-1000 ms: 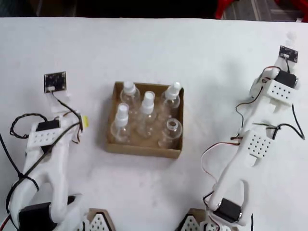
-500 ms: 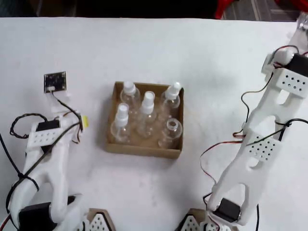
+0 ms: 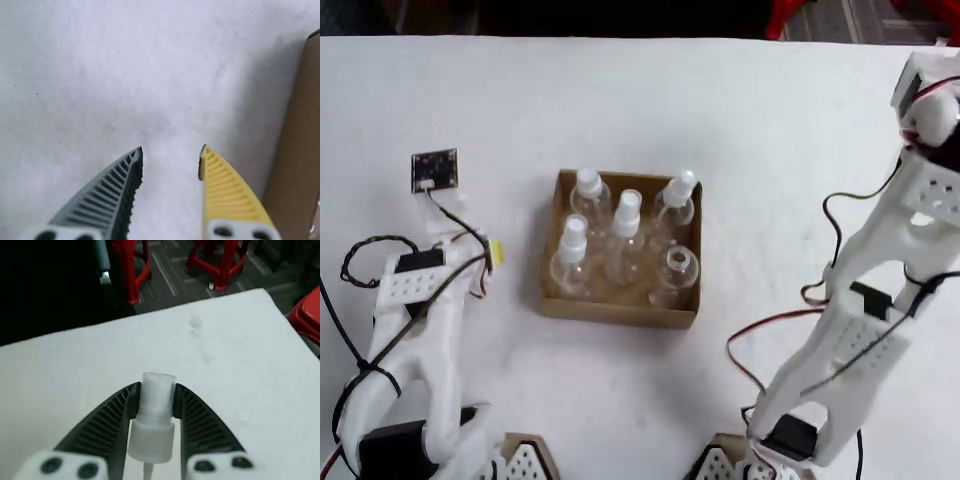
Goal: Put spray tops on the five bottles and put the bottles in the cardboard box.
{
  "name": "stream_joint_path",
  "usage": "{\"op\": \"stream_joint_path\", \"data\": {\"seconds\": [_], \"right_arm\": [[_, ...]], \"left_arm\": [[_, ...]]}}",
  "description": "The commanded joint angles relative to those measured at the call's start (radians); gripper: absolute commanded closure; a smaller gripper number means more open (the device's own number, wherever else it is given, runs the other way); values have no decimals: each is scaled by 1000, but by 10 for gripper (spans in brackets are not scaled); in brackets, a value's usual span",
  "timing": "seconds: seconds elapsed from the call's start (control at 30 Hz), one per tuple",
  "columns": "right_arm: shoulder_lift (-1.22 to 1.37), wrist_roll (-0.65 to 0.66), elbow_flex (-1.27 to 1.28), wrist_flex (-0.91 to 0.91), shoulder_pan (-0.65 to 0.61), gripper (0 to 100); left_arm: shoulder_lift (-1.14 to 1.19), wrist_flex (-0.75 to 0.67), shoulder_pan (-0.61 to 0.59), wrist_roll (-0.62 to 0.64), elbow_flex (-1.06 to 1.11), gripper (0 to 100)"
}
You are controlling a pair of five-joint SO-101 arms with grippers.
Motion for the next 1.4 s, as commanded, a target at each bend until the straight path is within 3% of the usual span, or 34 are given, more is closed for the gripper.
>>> {"op": "stream_joint_path", "data": {"seconds": [0.0,0.2,0.67,0.8,1.1,1.37], "right_arm": [[-176,-61,80,30,-39,982],[-498,-255,526,22,-150,982],[-1165,-253,1188,-27,-593,982],[-1319,-253,1465,-232,-622,982],[-1709,-261,2252,-1026,-619,982],[-1744,-262,2490,-1419,-645,982]], "left_arm": [[-10,-14,7,-9,-12,823],[-10,-14,8,-9,-9,823],[-10,-14,5,-9,-9,822],[-10,-14,5,-9,-9,822],[-10,-12,5,-9,-11,820],[-10,-12,10,-9,-9,820]]}}
